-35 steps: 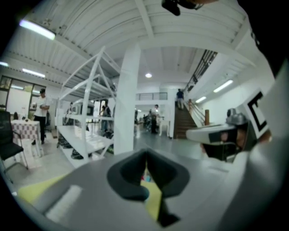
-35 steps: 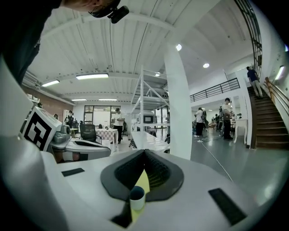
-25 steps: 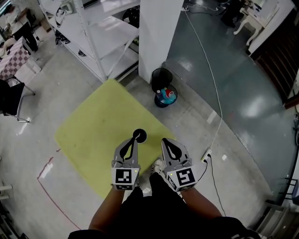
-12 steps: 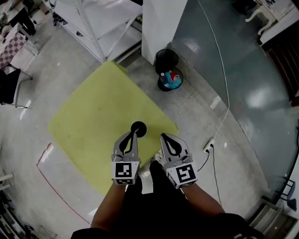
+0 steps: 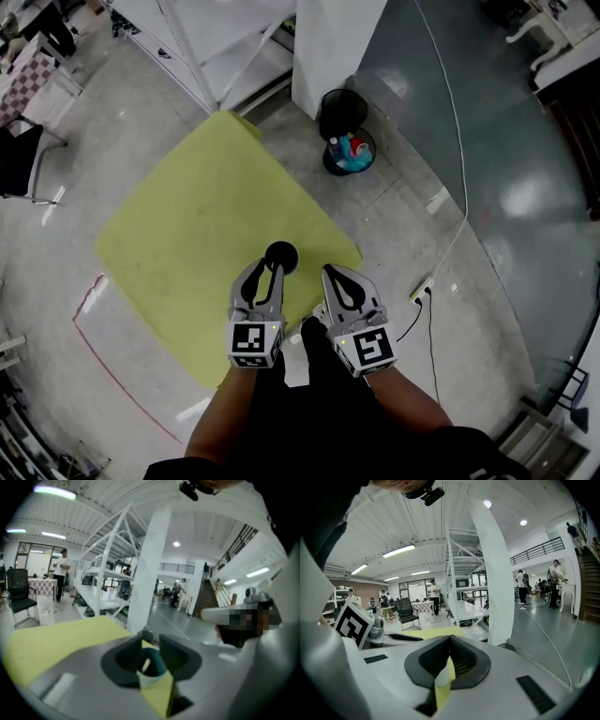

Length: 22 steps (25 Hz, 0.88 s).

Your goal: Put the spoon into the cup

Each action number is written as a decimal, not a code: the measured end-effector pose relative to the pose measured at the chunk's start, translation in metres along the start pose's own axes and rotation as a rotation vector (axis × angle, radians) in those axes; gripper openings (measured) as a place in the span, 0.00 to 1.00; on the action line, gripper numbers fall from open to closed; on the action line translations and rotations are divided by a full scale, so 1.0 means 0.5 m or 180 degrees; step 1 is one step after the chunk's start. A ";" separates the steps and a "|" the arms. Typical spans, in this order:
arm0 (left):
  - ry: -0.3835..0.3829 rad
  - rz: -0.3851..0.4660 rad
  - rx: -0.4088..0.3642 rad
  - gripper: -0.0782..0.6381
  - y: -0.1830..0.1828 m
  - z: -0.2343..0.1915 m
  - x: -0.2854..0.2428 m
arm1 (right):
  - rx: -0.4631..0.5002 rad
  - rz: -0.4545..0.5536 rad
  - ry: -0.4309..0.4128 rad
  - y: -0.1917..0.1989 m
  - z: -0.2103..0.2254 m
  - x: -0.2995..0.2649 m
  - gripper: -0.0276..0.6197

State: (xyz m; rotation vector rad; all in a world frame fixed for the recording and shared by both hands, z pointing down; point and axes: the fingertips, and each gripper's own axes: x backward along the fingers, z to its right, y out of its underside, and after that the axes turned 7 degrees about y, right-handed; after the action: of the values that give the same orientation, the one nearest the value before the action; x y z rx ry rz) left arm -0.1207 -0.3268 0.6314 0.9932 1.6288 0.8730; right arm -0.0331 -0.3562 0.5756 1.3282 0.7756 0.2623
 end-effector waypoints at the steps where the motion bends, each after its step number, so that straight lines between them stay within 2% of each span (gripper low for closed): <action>1: -0.0009 -0.0004 -0.0010 0.26 0.001 -0.002 0.001 | -0.0004 0.0005 0.0000 -0.001 -0.002 0.000 0.05; 9: 0.0020 0.0026 -0.0080 0.27 -0.006 -0.001 0.019 | -0.0020 -0.0012 0.0035 0.008 -0.016 0.015 0.05; 16: 0.0079 0.0129 -0.0240 0.26 -0.051 0.002 0.051 | -0.0011 0.0072 0.0080 -0.027 -0.039 0.031 0.05; 22: 0.0104 0.0221 -0.0457 0.12 -0.079 0.021 0.073 | 0.0030 0.0188 0.0113 -0.042 -0.048 0.049 0.05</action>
State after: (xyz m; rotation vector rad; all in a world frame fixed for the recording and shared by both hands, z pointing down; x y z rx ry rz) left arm -0.1245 -0.3084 0.5797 0.9438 1.5432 1.0432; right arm -0.0357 -0.3288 0.5461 1.3599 0.7691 0.3305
